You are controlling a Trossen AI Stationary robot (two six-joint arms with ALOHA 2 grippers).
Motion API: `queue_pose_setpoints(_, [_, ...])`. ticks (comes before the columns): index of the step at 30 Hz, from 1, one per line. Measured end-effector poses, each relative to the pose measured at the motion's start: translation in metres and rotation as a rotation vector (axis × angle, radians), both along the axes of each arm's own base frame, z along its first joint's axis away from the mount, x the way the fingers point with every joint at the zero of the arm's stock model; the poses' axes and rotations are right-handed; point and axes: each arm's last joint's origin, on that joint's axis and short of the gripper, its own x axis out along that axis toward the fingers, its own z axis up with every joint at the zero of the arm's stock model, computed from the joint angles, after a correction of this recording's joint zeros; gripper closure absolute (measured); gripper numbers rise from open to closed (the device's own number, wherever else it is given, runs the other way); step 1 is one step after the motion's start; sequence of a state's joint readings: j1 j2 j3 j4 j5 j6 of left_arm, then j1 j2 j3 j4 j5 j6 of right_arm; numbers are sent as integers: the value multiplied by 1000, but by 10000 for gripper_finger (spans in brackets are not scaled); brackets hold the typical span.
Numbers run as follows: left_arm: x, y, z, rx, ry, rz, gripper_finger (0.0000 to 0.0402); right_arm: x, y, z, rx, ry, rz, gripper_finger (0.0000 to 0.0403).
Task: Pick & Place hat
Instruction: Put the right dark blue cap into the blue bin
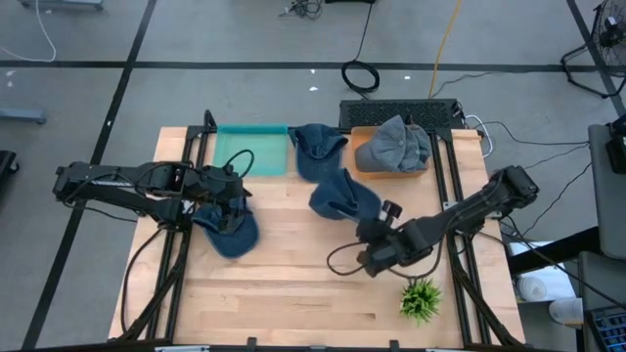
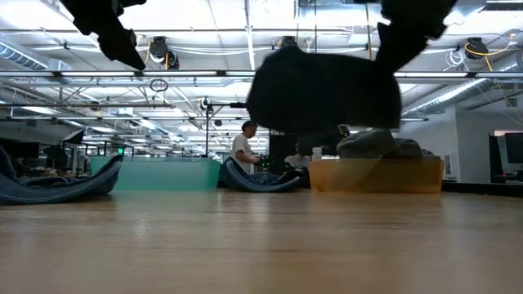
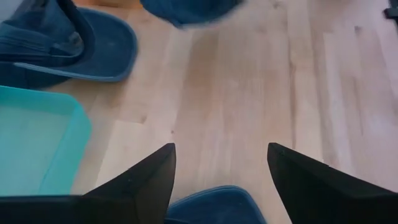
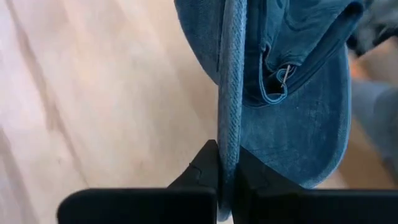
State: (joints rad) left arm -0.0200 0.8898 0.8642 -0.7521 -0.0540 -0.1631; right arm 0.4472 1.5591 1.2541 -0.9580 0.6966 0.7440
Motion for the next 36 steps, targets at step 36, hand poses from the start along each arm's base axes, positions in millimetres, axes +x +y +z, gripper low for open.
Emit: queue_pose_setpoints(36, [6, -6, 6, 206, -83, -220, 144, 3, -22, 71, 40, -280, 436, 403])
